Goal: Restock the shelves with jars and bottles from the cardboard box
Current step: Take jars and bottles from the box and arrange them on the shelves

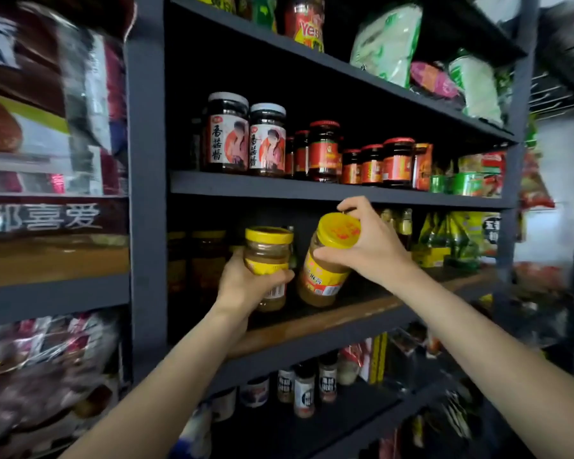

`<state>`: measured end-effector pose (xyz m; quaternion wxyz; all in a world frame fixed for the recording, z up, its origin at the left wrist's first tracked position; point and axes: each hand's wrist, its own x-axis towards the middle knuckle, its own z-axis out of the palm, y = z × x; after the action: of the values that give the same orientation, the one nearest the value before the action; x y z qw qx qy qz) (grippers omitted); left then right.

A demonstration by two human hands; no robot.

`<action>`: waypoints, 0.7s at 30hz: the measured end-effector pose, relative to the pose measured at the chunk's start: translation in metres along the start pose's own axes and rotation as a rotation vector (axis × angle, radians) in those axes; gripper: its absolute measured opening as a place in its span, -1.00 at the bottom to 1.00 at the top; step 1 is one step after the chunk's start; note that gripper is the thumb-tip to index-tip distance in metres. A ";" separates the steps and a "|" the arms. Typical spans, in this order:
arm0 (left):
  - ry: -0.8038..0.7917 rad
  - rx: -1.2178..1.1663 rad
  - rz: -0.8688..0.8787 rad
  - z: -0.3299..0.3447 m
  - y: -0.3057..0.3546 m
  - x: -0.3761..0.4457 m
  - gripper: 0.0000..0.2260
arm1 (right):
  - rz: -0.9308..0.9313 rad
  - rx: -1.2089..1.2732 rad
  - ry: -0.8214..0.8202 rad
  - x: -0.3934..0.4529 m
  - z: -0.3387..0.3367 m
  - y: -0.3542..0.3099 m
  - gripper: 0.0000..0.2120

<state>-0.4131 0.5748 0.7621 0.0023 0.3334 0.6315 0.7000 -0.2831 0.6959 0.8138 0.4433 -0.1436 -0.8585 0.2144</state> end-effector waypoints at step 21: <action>0.120 0.266 -0.285 0.010 -0.039 0.067 -0.38 | 0.015 0.440 -0.207 0.084 0.081 0.085 -0.65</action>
<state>-0.4771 0.6201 0.7587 0.0196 0.1956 0.7584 0.6215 -0.3918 0.7864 0.7888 0.3722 -0.0270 -0.8307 0.4131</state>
